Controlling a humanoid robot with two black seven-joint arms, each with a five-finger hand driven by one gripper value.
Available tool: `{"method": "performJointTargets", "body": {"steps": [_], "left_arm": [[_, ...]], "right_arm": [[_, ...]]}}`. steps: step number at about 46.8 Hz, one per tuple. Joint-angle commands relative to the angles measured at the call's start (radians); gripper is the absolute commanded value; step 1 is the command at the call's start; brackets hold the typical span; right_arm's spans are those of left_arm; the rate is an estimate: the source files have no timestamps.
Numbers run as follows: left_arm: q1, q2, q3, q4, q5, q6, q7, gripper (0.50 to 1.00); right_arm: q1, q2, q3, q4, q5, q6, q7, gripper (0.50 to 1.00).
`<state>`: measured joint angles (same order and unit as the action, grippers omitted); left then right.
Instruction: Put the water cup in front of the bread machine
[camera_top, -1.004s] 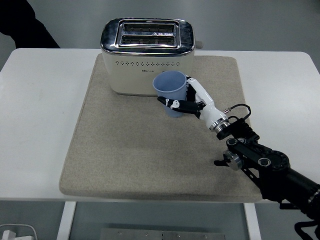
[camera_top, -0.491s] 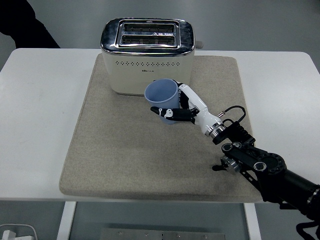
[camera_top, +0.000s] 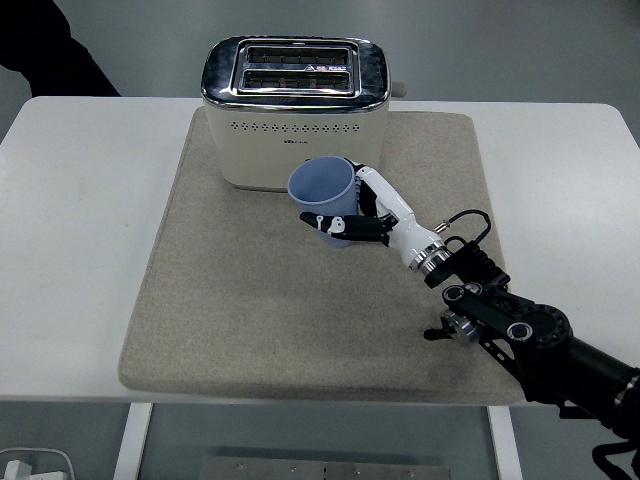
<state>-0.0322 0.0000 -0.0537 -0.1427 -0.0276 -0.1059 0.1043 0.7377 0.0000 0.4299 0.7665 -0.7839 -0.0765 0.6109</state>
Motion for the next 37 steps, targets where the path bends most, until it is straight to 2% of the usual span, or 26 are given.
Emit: {"method": "performJointTargets", "body": {"steps": [1,4,7,9,10,13,14,19,37], "left_arm": [[0.0,0.0,0.0,0.0,0.0,0.0,0.0,1.0],[0.0,0.0,0.0,0.0,0.0,0.0,0.0,1.0],[0.0,0.0,0.0,0.0,0.0,0.0,0.0,1.0],[0.0,0.0,0.0,0.0,0.0,0.0,0.0,1.0],[0.0,0.0,0.0,0.0,0.0,0.0,0.0,1.0],[0.0,0.0,0.0,0.0,0.0,0.0,0.0,1.0],[0.0,0.0,0.0,-0.001,0.0,0.0,0.0,1.0],[0.0,0.0,0.0,0.0,0.0,0.0,0.0,1.0],[0.0,0.0,0.0,0.0,0.0,0.0,0.0,1.0]], "right_arm": [[-0.003,0.0,0.0,0.001,0.0,0.0,0.0,0.592],[-0.003,0.0,0.0,0.002,0.0,0.0,0.0,0.613],[-0.004,0.0,0.0,0.002,0.002,0.0,0.0,0.688],[-0.006,0.0,0.0,0.002,0.003,0.0,0.0,0.711],[-0.006,0.0,0.0,0.002,0.003,0.0,0.0,0.737],[-0.009,0.0,0.0,0.002,0.006,0.001,0.0,0.86],[-0.009,0.0,0.0,0.002,0.008,0.0,0.0,0.874],[-0.012,0.0,0.0,0.002,0.008,0.001,0.0,0.915],[-0.015,0.0,-0.002,0.002,0.012,0.001,0.0,0.926]]}}
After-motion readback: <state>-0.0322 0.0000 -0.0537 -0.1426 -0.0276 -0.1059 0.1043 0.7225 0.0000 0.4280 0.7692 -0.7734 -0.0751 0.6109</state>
